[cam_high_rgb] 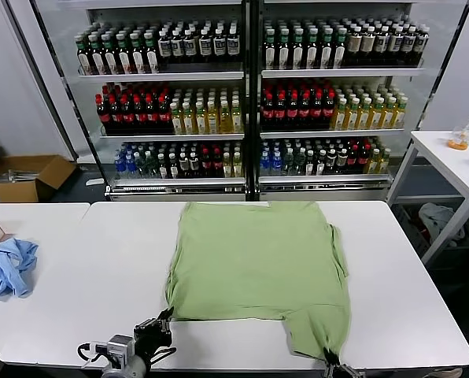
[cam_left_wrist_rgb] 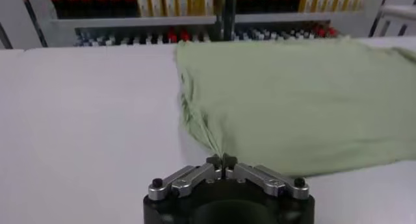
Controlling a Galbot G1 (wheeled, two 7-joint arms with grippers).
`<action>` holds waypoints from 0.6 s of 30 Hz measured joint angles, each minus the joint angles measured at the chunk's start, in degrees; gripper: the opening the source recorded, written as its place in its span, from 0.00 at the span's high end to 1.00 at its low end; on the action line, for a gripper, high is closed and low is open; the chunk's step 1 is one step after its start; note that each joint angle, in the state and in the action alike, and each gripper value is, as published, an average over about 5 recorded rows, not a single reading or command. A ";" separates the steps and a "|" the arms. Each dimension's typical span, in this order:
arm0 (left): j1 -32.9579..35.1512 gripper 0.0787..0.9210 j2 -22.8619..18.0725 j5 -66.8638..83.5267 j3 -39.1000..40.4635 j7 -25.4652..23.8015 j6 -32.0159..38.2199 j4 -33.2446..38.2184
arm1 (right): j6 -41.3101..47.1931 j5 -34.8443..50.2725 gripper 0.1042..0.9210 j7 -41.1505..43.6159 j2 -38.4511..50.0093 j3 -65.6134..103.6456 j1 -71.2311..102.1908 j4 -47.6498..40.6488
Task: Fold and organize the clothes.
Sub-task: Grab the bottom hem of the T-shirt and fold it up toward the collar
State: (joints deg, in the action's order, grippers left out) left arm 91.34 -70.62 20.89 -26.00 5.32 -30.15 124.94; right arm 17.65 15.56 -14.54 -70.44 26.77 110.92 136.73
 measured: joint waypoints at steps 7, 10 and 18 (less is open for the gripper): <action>1.25 0.99 0.46 3.41 -2.47 0.05 0.38 4.04 | -2.93 2.23 1.00 1.00 2.22 4.63 -0.55 2.00; 1.21 0.99 0.84 4.78 -3.60 0.09 0.48 4.98 | -3.67 3.08 1.00 1.25 3.34 5.83 -1.56 2.02; 0.05 0.99 2.61 7.79 -5.53 -0.07 0.70 5.47 | -4.12 5.18 1.00 1.61 6.95 6.42 -8.03 -1.13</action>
State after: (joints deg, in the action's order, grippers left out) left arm 91.39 -68.01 28.68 -31.53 5.25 -29.46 130.42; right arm 13.53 20.74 -12.93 -63.49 33.19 102.89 135.60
